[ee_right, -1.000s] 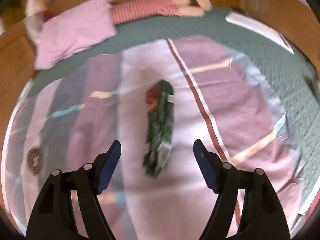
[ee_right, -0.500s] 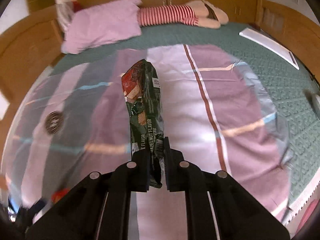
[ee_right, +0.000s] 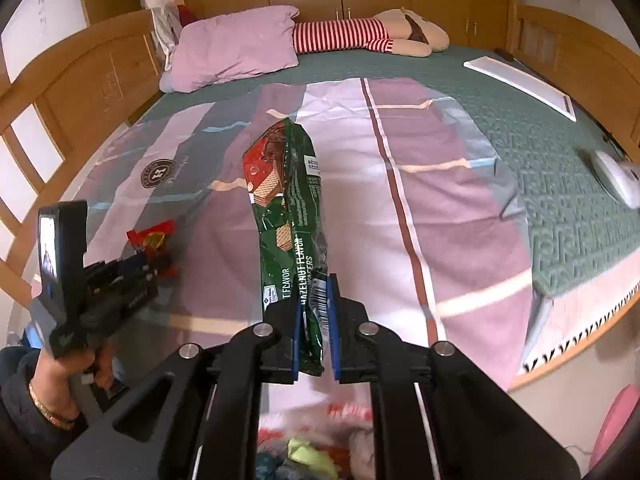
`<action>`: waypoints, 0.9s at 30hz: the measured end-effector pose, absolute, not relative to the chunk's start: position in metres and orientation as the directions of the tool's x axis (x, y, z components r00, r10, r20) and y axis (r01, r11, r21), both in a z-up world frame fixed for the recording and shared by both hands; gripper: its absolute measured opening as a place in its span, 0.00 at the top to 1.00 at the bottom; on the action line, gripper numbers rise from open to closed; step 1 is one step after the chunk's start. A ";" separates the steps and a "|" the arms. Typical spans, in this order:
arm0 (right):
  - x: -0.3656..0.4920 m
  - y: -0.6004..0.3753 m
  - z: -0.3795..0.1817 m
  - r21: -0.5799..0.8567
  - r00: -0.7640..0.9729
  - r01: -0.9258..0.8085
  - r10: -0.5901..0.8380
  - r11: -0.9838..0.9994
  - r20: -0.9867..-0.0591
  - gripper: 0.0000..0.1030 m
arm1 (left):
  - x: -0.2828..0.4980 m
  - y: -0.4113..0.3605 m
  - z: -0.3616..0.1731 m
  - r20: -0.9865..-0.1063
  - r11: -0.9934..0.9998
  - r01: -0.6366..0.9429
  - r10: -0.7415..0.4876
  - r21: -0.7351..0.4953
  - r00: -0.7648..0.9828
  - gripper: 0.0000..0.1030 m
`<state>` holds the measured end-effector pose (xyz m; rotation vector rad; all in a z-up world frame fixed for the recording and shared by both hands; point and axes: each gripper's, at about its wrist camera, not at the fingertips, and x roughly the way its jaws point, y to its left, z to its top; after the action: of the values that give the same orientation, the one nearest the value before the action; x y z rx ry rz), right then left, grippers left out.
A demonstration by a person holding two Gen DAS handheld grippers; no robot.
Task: Collect trash
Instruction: 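Grasp the red snack bag with the left tool while the right tool holds the wafer packet, then carry the red bag and wafer packet over the trash bag and open both tools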
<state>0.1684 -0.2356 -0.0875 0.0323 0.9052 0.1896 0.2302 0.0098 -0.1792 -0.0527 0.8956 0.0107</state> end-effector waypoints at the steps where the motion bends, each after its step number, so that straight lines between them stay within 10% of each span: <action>1: 0.165 -0.235 -0.086 0.114 0.606 -0.149 0.182 0.982 -0.774 0.88 | 0.228 0.012 -0.176 -0.773 0.998 -0.039 -0.005 -0.039 0.634 0.78; 27: 0.042 -0.264 -0.001 0.111 0.670 -0.223 0.235 0.968 -0.704 0.88 | 0.051 -0.013 -0.010 -0.476 0.987 0.080 -0.137 -0.137 0.869 0.78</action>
<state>0.0425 -0.2638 -0.0011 0.0159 0.7959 0.2584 0.0511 -0.0134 -0.0096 -0.1140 0.5060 -0.1139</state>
